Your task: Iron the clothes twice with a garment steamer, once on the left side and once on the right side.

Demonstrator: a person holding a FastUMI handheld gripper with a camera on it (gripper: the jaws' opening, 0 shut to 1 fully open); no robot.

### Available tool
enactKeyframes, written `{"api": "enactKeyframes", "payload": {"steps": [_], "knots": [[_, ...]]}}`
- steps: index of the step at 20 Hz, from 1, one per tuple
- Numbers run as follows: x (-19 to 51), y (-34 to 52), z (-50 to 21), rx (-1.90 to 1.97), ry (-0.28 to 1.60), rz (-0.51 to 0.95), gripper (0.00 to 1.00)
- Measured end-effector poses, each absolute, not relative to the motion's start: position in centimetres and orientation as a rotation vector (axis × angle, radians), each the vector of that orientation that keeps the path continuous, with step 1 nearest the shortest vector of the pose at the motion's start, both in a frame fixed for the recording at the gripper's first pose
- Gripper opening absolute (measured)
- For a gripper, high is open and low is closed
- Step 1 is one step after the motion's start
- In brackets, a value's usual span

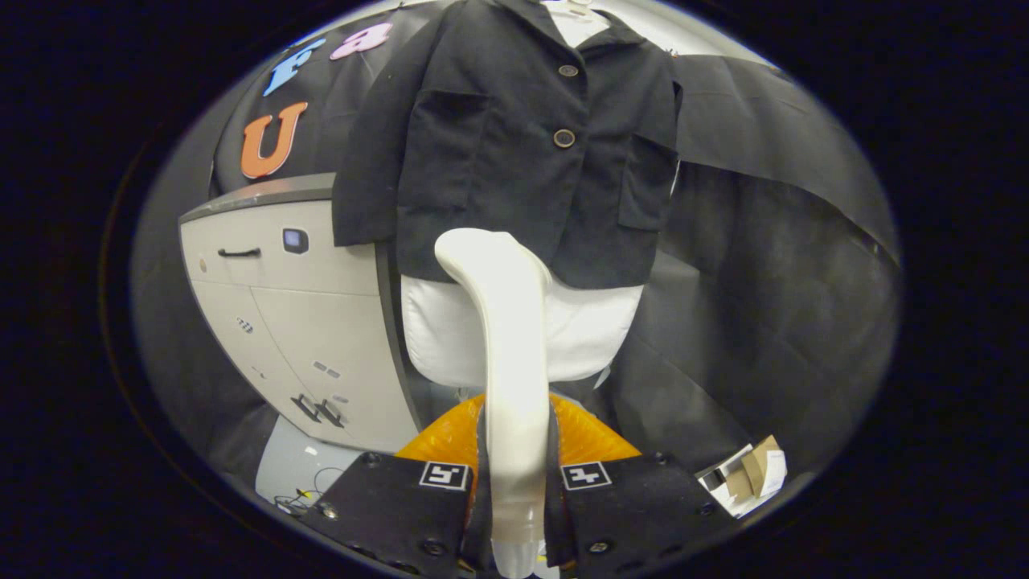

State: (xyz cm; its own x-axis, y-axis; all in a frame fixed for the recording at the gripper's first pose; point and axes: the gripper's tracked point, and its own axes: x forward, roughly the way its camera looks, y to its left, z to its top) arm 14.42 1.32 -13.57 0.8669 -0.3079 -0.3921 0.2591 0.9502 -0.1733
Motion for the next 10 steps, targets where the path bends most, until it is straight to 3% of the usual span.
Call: {"api": "enactKeyframes", "payload": {"steps": [10], "knots": [[9.1,-4.7,4.0,-0.045,0.176,-0.384,0.28]]}}
